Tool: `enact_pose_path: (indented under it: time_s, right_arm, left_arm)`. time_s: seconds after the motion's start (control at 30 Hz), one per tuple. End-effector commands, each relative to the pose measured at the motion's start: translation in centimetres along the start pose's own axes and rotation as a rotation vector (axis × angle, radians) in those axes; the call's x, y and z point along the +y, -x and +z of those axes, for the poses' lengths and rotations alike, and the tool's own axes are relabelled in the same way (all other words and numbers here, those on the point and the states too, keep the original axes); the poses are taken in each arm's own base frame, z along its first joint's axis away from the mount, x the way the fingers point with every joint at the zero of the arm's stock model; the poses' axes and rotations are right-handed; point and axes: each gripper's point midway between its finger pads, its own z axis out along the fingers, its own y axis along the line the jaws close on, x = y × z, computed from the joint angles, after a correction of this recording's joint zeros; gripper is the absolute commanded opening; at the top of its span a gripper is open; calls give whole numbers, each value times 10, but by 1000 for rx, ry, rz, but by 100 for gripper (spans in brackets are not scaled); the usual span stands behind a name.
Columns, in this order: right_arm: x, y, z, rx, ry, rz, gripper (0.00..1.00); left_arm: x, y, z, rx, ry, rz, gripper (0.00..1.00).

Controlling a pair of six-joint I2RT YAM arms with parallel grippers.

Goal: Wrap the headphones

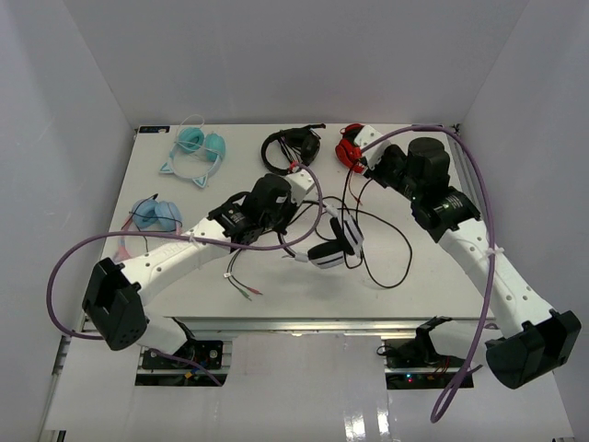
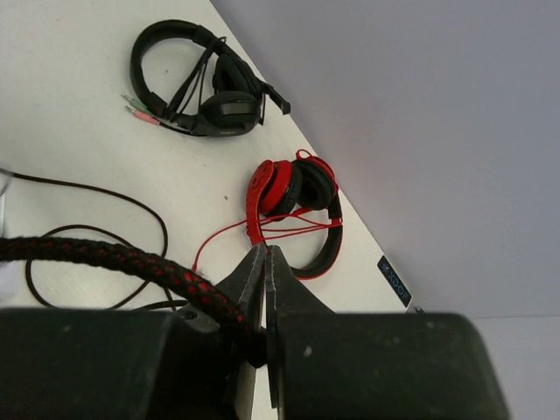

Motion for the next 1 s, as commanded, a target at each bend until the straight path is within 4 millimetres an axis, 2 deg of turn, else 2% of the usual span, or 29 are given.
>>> enact_pose_path:
  time_s: [0.0,0.1,0.23,0.27,0.33,0.4,0.5,0.57,0.67,0.73,0.8,0.97]
  right_arm:
    - [-19,-16,19,36,-92,88,8]
    - [-17,-45,29,89,-77,168,8]
    - [-4,-84,35,130,-10,277,8]
    - [0,-91,34,133,9,312,8]
    - [23,-105,34,129,95,393,8]
    - [50,-97,30,57,228,451,8]
    - [81,-70,19,-79,405,503,8]
    - [73,-56,16,-119,385,506,8]
    - [39,-40,14,-147,257,451,8]
    - [10,-26,11,-167,149,407,8]
    - [-11,-16,10,-176,84,389,8]
    - [-31,-12,18,-166,30,405,8]
  left_arm:
    - [-34,38,-41,-202,-131,17,0]
    - [-44,45,-66,-270,-187,-15,0]
    - [-51,57,-101,-358,-248,-67,0]
    - [-51,61,-107,-374,-252,-83,0]
    - [-51,74,-128,-439,-283,-117,0]
    - [-55,90,-144,-496,-332,-150,0]
    - [-63,113,-160,-559,-402,-193,0]
    - [-73,124,-160,-550,-457,-210,0]
    - [-88,122,-150,-500,-518,-184,0]
    - [-93,105,-132,-425,-515,-166,0]
    - [-100,89,-120,-372,-535,-154,0]
    - [-117,73,-111,-313,-614,-158,0]
